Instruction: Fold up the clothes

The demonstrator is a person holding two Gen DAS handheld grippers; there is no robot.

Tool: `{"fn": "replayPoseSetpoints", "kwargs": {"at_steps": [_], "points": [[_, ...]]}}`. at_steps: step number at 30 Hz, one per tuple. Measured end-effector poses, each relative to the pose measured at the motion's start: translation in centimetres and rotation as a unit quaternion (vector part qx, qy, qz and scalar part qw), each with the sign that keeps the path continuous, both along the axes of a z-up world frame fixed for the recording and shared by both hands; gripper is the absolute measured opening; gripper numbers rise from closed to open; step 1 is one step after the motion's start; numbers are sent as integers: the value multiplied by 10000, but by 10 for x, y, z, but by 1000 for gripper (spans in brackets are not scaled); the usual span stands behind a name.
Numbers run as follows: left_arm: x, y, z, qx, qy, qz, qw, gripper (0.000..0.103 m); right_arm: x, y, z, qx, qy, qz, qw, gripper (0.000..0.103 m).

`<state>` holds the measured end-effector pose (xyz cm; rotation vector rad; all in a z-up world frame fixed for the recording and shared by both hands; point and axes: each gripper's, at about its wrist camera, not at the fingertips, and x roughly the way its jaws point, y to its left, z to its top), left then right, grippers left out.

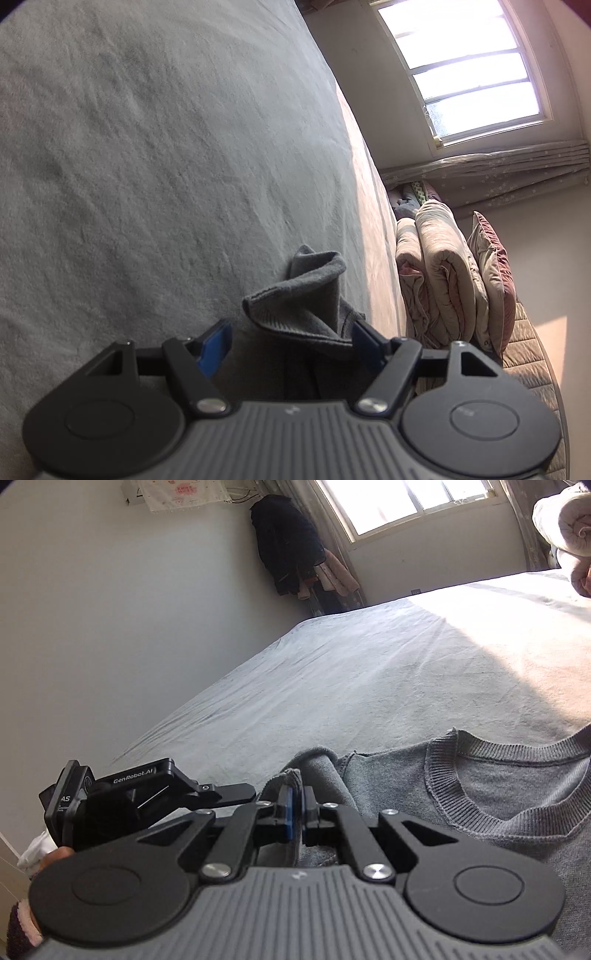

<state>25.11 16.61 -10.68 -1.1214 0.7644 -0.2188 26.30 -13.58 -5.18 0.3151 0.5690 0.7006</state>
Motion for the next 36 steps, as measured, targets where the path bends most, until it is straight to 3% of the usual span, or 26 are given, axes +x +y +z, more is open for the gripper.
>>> {"fn": "replayPoseSetpoints", "kwargs": {"at_steps": [3,5,6,8,14,19,21,24,26,30,31,36], "points": [[0,-1,-7,-462,60,108,9989,59,-2,4,0,108,125,296,9994,4],[-1,-1,-12,-611,75,298,9977,33,-4,9,-1,151,208,532,9983,4],[-2,-1,-14,-620,91,422,9971,26,-6,12,-1,156,240,622,9977,4],[-4,1,-15,-472,56,618,9970,2,-9,19,-2,155,287,778,9964,4],[-13,19,0,173,-294,1060,9938,2,-7,43,-10,235,645,1084,9917,5],[-18,44,18,802,-701,1115,9880,2,-7,77,-12,443,946,1433,9842,5],[-19,54,23,1070,-749,1207,9841,2,-8,95,-13,476,1039,1556,9812,6],[-19,59,32,1979,-599,1363,9688,2,-10,123,-15,392,1156,1697,9779,6],[-17,59,33,2256,-557,1303,9639,2,-9,136,-18,266,1237,1733,9767,7],[-9,60,26,2475,-404,1171,9609,2,-9,150,-24,-186,1252,1634,9784,8],[-7,61,23,2466,-367,1131,9618,2,-9,150,-25,-273,1238,1582,9792,14],[-6,66,18,2488,-317,1213,9604,5,-2,119,-11,-201,1167,1260,9849,17]]}}
